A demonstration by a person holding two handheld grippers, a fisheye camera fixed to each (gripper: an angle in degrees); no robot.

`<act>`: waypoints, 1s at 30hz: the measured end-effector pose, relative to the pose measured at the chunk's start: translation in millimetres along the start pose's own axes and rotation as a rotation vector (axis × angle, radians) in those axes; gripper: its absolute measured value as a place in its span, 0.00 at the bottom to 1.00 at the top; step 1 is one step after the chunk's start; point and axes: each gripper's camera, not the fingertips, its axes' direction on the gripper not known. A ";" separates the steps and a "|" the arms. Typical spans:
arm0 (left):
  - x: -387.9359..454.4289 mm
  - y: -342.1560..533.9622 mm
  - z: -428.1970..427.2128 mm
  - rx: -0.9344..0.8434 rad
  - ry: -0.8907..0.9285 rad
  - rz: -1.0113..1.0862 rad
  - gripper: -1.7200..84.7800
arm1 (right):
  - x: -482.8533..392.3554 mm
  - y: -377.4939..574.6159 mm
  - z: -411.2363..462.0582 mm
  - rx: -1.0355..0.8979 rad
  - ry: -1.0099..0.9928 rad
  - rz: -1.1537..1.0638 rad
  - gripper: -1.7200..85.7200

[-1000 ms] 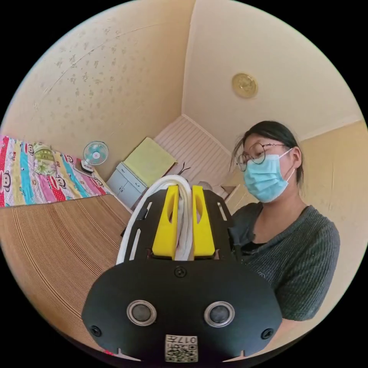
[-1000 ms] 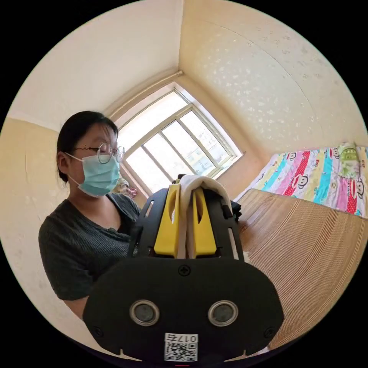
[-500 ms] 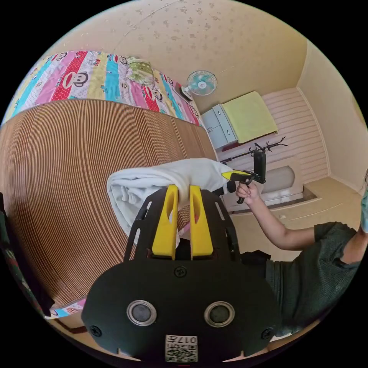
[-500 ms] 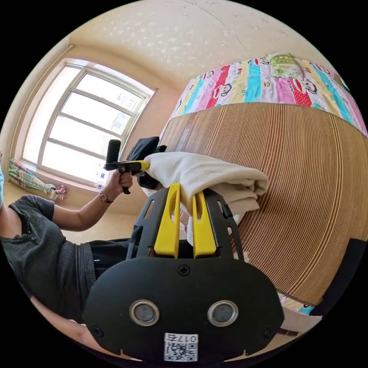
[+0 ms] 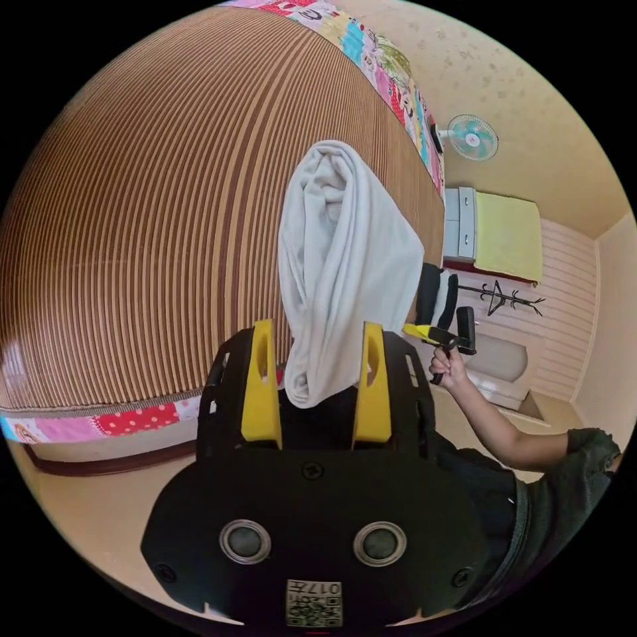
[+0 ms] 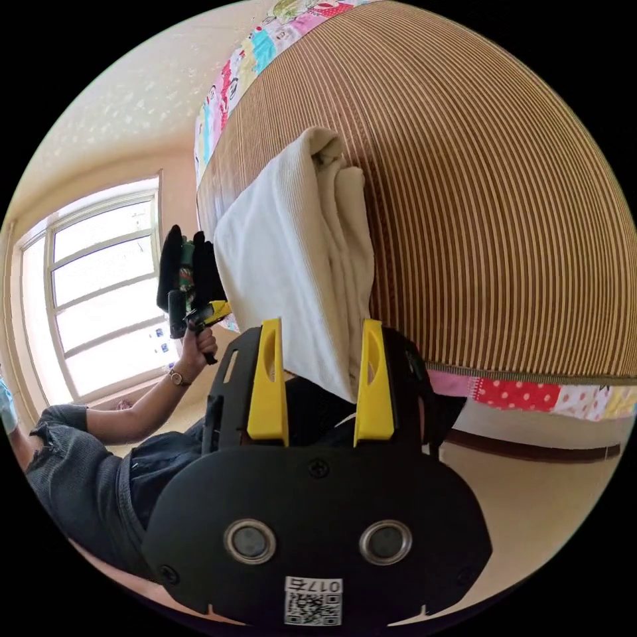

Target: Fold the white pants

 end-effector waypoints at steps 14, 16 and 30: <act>1.0 -21.9 3.9 0.059 -0.211 -0.092 0.14 | -86.8 -75.9 109.7 -0.166 -0.188 0.046 0.17; -7.5 2.7 -56.0 0.221 -0.429 -0.181 0.15 | -124.8 -88.5 139.2 -0.165 -0.207 0.036 0.17; -32.8 186.7 -88.1 0.472 -0.558 -0.376 0.14 | -403.5 -165.5 236.7 -0.368 0.020 -0.294 0.12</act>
